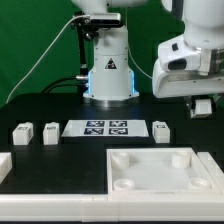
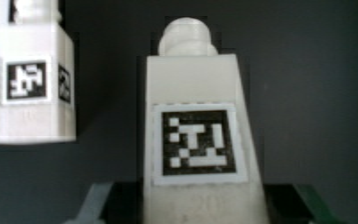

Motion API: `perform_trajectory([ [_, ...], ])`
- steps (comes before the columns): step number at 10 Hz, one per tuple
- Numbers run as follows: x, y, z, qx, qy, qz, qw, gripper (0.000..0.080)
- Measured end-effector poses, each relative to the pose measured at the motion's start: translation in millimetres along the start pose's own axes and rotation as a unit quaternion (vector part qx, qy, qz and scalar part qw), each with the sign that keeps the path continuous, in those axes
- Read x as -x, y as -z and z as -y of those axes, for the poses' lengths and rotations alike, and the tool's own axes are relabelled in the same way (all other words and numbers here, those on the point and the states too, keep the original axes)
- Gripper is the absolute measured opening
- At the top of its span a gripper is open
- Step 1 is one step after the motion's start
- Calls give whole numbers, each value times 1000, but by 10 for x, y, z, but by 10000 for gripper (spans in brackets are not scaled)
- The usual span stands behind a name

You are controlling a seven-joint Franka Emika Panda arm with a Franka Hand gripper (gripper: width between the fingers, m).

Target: Assemble one leg

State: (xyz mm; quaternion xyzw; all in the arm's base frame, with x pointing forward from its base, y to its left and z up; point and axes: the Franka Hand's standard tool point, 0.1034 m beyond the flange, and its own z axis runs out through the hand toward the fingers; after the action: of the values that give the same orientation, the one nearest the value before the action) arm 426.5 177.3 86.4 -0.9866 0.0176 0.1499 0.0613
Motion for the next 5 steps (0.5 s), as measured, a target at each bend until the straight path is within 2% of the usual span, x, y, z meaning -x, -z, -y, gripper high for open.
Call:
perform_trajectory([
  [2,-293,289,-84,-11,15,-109,994,294],
  [3,-423,385,-102,-17,15,-162,986,294],
  [5,-632,588,-81,-30,16,-255,966,294],
])
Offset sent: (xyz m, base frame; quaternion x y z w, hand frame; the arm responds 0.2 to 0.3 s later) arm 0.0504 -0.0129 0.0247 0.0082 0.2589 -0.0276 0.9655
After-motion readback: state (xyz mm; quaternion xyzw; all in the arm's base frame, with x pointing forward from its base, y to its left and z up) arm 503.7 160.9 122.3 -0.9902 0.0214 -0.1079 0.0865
